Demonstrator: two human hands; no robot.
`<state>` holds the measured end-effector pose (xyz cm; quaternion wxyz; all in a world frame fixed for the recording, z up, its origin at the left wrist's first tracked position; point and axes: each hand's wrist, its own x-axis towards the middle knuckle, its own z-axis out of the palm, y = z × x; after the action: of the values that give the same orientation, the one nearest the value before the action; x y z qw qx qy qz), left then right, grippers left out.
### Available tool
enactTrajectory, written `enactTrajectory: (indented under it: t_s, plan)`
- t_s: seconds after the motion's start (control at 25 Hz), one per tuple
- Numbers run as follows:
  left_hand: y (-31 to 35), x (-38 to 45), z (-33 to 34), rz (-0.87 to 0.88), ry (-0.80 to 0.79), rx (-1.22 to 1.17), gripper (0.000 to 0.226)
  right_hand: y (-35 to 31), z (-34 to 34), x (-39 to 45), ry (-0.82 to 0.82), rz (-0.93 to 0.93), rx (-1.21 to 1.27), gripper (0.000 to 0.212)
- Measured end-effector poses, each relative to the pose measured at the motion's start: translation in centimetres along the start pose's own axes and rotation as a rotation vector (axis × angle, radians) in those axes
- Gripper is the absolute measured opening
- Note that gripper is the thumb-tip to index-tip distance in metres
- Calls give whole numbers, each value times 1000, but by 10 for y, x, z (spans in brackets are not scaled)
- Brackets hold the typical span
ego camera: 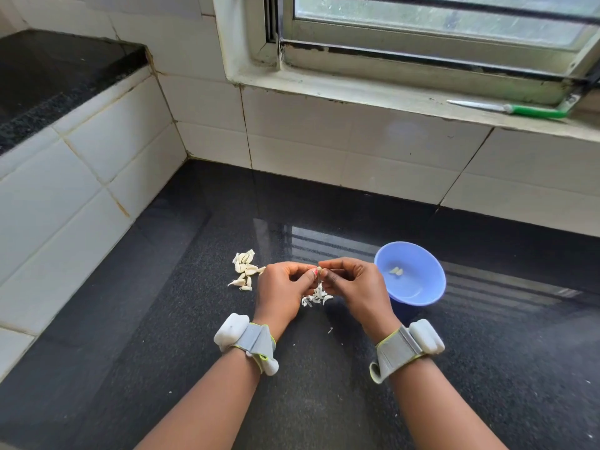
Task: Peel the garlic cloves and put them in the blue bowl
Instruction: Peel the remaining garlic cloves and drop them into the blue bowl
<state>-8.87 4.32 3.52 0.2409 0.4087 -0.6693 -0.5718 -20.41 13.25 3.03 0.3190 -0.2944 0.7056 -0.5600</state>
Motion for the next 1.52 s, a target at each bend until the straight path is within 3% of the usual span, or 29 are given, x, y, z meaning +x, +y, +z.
enactTrajectory:
  t_s: [0.16, 0.32, 0.6, 0.92, 1.28, 1.52]
  plan:
    - [3, -3, -3, 183, 38, 311, 10, 1, -2, 2, -19, -30, -100, 15]
    - [4, -2, -3, 292, 41, 444, 13, -3, 1, -2, 3, -71, -239, 9]
    - [9, -3, 0, 219, 55, 452, 14, -7, 3, -5, 58, -129, -380, 12]
    - [7, -5, 4, 192, 110, 484, 11, -9, 5, -8, 58, -125, -381, 12]
    - [7, -4, 5, 116, 160, 468, 11, -6, 9, -8, 10, -63, -259, 12]
    - [5, -1, 0, 12, 116, 364, 11, 0, 9, -5, -88, 105, 146, 25]
